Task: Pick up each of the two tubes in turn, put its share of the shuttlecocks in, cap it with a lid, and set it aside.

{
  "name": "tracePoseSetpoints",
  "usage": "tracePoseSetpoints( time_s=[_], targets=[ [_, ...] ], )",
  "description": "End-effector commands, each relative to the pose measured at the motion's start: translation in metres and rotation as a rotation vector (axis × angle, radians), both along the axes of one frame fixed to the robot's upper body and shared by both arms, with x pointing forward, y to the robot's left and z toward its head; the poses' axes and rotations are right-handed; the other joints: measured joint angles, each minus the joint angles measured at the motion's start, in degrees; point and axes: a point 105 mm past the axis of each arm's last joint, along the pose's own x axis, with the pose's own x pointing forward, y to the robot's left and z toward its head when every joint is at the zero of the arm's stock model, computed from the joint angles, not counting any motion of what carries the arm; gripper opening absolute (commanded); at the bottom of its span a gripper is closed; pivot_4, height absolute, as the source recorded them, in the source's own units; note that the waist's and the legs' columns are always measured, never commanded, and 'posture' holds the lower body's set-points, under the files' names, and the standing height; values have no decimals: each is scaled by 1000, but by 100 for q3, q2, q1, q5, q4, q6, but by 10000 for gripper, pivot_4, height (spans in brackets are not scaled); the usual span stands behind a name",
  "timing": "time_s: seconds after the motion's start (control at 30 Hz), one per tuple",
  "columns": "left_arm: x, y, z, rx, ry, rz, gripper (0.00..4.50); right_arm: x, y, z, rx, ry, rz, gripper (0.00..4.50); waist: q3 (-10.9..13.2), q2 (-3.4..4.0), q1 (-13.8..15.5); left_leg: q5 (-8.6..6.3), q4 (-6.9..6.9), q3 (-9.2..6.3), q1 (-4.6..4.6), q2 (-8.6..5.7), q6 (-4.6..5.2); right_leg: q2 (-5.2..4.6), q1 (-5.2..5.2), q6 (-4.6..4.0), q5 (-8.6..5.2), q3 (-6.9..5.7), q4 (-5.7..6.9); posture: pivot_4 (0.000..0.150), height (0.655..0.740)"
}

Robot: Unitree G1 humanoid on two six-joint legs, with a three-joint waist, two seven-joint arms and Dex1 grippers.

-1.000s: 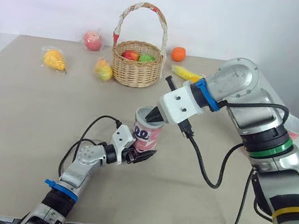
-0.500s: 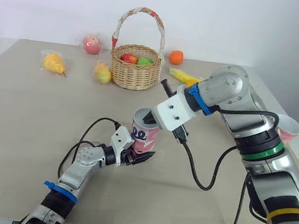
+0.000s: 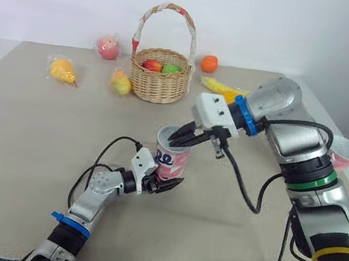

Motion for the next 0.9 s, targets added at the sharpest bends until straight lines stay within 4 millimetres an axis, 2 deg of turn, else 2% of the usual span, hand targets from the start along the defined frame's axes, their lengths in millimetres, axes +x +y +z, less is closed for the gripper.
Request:
tracePoseSetpoints(
  time_s=[0.03,0.13,0.17,0.2,0.27,0.4,0.57,0.67,0.77,0.9],
  targets=[
    [-3,3,-5,17,31,-23,32335,-6,-11,53,249,39,-50,23241,3,3,6,0,2,-14,-49,-7,0,-3,-36,7,3,-5,0,1500,7400],
    [-4,7,0,20,20,-43,32335,-9,-27,66,378,105,-111,38936,16,2,3,-7,3,-27,-67,-17,9,-14,-49,12,7,-13,-2,1500,7400],
    [-4,9,1,20,19,-45,35746,-10,-31,68,411,122,-132,44359,19,0,3,-11,2,-29,-69,-18,13,-18,-49,12,6,-17,-4,1500,7400],
    [-5,12,2,25,22,-54,39539,-14,-41,63,440,167,-163,45000,22,-6,2,-15,1,-31,-70,-18,18,-19,-49,11,5,-21,-7,1500,7400],
    [-7,22,5,50,32,-74,44745,-22,-63,36,456,258,-260,45000,27,-23,8,-24,2,-47,-72,-18,34,-18,-39,10,-4,-36,-16,1500,7400],
    [-13,42,6,120,42,-103,44745,-28,-74,-10,459,353,-392,45000,50,4,-32,-37,5,-59,-79,-20,45,-11,-40,12,-18,-40,-14,1500,7400],
    [-22,76,16,187,65,-137,44745,-26,-68,-81,451,326,-540,45000,73,11,-78,-37,5,-70,-77,-8,46,22,-43,30,-48,-28,1,1500,7400],
    [-25,88,26,191,77,-161,44745,-25,-56,-108,450,302,-559,45000,115,11,-83,-35,12,-66,-74,8,42,37,-42,39,-54,-27,4,1500,7400],
    [-30,86,41,175,65,-212,44745,-22,-36,-123,470,316,-547,45000,139,-4,-89,-33,36,-62,-76,18,38,47,-42,37,-48,-26,11,1500,7400],
    [-37,67,50,151,61,-268,44745,-12,-22,-125,504,306,-543,45000,146,-5,-80,-35,70,-65,-92,19,34,45,-40,48,-38,-28,14,1500,7400]
  ],
)
